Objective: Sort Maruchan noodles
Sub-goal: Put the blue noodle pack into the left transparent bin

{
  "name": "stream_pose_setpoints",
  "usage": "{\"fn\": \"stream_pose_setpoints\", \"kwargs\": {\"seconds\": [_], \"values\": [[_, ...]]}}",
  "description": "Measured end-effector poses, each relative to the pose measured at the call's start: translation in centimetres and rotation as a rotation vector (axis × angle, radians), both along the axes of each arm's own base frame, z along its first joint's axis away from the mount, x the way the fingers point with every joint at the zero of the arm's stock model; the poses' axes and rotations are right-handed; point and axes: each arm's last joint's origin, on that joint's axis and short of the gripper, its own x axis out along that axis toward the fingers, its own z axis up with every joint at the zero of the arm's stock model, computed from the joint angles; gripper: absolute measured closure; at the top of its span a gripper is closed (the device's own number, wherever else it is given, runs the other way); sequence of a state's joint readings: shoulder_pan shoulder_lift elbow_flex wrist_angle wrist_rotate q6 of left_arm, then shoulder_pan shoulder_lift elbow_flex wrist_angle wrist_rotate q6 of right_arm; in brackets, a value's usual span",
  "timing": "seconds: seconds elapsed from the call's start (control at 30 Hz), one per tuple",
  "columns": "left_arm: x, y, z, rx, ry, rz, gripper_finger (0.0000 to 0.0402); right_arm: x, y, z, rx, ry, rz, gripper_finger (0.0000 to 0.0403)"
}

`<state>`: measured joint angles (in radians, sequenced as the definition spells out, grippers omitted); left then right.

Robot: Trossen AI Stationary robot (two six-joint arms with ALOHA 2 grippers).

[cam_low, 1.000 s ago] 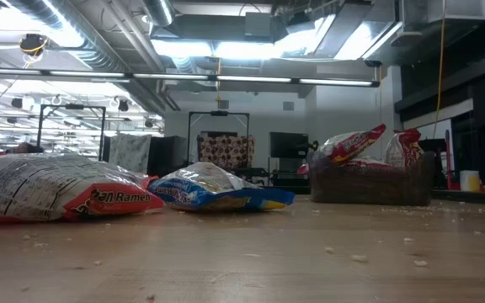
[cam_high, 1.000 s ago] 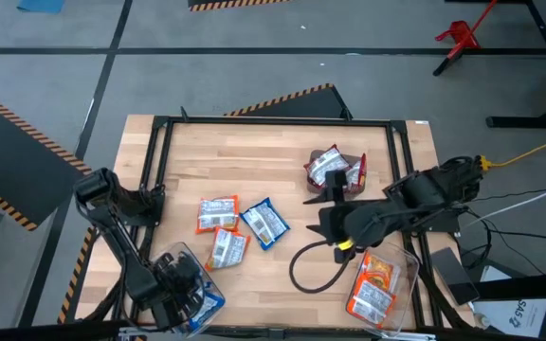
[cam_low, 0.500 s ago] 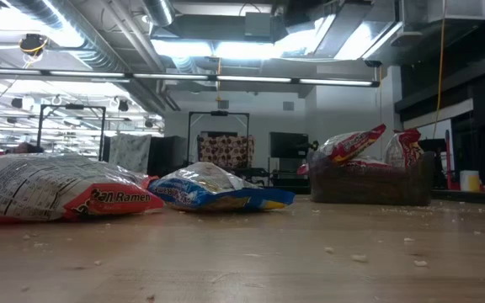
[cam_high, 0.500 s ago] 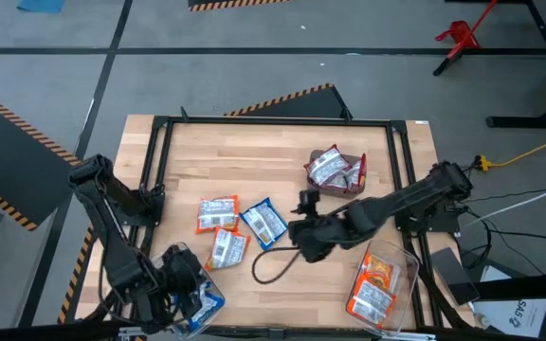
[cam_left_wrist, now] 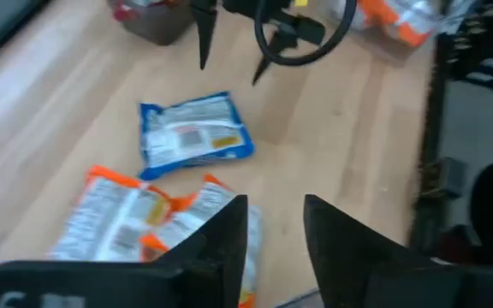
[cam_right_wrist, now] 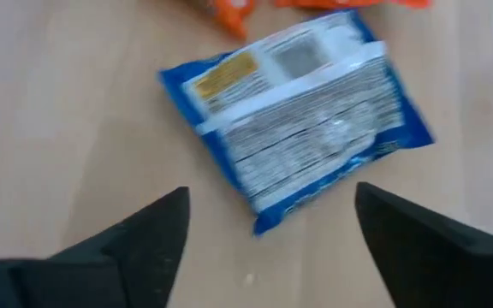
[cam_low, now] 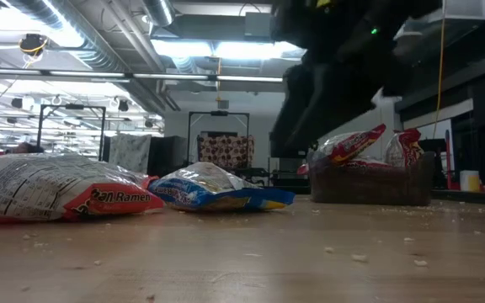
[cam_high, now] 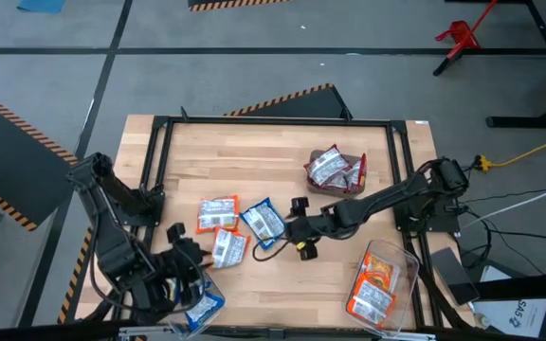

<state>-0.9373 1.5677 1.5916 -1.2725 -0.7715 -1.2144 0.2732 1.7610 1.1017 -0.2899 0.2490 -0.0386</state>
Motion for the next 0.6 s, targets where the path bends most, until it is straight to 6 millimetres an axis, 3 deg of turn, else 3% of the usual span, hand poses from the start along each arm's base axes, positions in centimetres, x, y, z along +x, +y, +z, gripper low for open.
{"fn": "stream_pose_setpoints", "kwargs": {"seconds": [0.23,0.4,0.6], "values": [[-0.4,1.4,0.6,0.044,0.017,0.046,0.0262,1.3,-1.6,-3.3,-0.018,0.052,-0.064,0.0040],[-1.9,2.6,2.3,0.046,-0.059,0.043,0.0261,1.9,-1.3,-5.4,0.012,0.083,-0.041,0.0045],[-3.4,3.8,4.1,0.057,-0.185,0.052,0.0260,2.5,-1.8,-5.8,0.002,0.034,-0.095,0.0061]]}}
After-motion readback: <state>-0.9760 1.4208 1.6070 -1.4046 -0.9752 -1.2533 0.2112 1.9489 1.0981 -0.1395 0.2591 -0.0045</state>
